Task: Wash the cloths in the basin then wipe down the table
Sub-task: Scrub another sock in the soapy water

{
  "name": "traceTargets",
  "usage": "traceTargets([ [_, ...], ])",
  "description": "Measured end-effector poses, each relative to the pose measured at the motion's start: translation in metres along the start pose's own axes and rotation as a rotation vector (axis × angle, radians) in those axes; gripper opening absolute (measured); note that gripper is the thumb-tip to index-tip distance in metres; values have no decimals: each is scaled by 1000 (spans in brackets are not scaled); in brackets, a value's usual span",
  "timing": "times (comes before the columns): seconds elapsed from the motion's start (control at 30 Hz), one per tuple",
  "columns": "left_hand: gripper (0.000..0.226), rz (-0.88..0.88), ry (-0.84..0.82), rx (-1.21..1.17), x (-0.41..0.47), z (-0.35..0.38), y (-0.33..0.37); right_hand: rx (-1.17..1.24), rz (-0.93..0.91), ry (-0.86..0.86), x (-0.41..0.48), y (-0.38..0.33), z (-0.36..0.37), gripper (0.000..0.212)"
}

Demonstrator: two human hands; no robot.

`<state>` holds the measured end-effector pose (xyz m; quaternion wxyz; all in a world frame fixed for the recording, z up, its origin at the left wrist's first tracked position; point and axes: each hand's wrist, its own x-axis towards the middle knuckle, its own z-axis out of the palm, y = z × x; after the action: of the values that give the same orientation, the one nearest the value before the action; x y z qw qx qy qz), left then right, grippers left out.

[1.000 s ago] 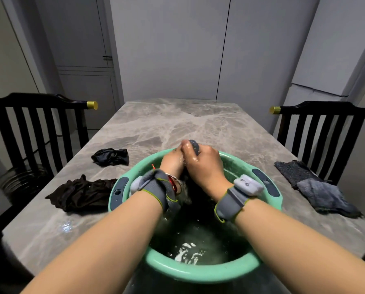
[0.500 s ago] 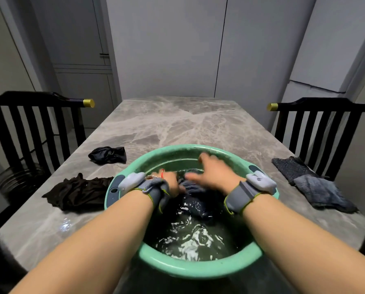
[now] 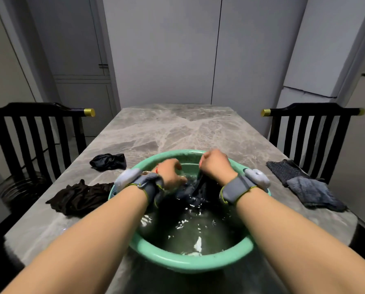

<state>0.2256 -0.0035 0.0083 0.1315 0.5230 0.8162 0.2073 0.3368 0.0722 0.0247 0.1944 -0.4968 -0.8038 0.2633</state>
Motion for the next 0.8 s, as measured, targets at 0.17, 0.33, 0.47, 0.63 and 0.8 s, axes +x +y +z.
traceTargets([
  [0.17, 6, 61, -143, -429, -1, 1, 8, 512, -12, 100, -1, -42, -33, 38],
  [0.33, 30, 94, -62, -697, -6, -50, 24, 499, -219, 469, 5, -58, -79, 17],
  [0.47, 27, 98, -135, -837, -15, -76, 36, 499, -212, 502, 10, -59, -86, 22],
  [0.63, 28, 145, -197, -1043, -21, -82, 47, 852, 11, 151, 10, -64, -85, 29],
  [0.8, 31, 215, 31, -336, -8, -66, 47, 433, -117, 248, 19, -48, -74, 33],
])
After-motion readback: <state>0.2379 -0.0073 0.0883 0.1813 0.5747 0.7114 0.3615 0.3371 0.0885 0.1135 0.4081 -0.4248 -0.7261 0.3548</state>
